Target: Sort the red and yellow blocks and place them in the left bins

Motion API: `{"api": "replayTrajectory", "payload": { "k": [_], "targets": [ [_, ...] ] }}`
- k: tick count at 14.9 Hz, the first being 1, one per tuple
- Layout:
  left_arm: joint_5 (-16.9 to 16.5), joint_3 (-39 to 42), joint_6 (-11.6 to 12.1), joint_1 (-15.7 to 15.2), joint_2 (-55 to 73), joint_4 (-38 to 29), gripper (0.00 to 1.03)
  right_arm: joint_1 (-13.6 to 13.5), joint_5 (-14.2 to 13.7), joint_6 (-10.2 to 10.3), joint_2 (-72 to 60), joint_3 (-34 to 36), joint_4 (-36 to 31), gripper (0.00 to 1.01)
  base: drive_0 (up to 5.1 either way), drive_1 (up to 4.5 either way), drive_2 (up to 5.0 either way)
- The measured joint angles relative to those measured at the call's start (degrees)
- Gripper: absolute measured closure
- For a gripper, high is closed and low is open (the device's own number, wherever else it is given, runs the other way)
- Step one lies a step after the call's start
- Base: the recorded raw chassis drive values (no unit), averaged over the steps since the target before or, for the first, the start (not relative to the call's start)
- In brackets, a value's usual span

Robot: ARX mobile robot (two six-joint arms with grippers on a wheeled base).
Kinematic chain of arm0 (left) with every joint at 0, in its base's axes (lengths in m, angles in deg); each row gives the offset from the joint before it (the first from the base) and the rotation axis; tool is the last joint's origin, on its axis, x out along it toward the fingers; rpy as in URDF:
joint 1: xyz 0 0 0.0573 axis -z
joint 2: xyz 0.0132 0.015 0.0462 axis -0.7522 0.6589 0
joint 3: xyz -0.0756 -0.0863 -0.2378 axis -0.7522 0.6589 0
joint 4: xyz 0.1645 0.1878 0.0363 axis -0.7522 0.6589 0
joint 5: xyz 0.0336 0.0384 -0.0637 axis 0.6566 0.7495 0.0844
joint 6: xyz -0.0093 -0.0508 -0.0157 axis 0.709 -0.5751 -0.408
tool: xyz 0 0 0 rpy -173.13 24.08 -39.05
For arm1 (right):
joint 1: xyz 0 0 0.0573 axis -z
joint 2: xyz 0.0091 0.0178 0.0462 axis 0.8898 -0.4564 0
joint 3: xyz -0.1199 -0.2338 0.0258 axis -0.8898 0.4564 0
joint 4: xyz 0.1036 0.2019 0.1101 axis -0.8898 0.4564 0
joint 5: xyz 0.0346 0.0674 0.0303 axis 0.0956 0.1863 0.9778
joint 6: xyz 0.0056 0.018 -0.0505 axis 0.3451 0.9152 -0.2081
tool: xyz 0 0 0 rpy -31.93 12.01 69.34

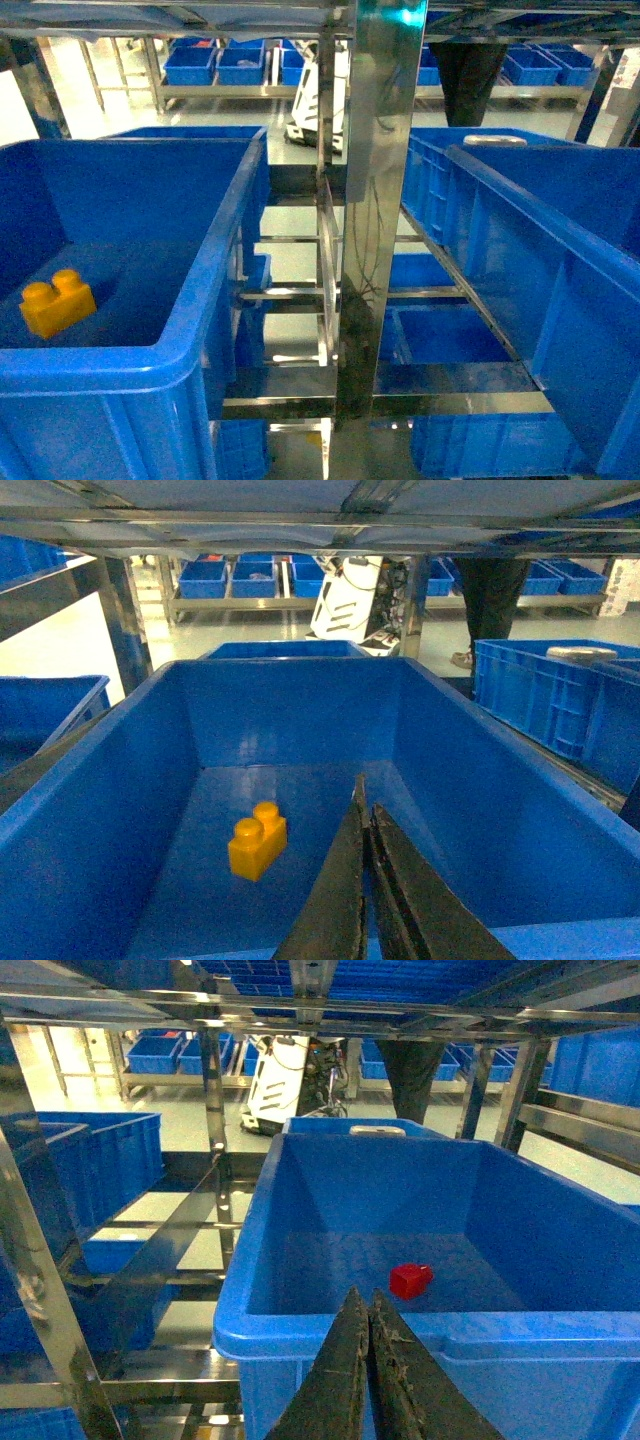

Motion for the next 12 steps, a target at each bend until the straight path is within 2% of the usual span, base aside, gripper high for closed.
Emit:
{"api": "replayTrajectory", "payload": {
  "k": [5, 6, 7, 12],
  "targets": [
    [0.1, 1.9, 0.0, 0.0, -4.9, 2.0, 1.01, 0.0, 0.0, 0.0, 2.2, 1.9, -0.1, 0.99, 0.0, 0.0, 0.0],
    [-0.3, 1.9, 0.0, 0.0, -10.4, 10.6, 1.01, 0.0, 0.0, 0.0, 2.2, 1.9, -0.2, 0.99, 0.0, 0.0, 0.0],
    [-0.1, 1.9, 0.0, 0.0, -14.2, 11.7, 1.01, 0.0, 0.0, 0.0, 2.2, 1.9, -0.2, 0.99, 0.0, 0.0, 0.0],
    [-0.1, 1.9, -0.1, 0.0, -14.1, 12.1, 1.01, 0.0, 0.0, 0.0, 2.2, 1.9, -0.2, 0.97, 0.0, 0.0, 0.0]
  ]
}}
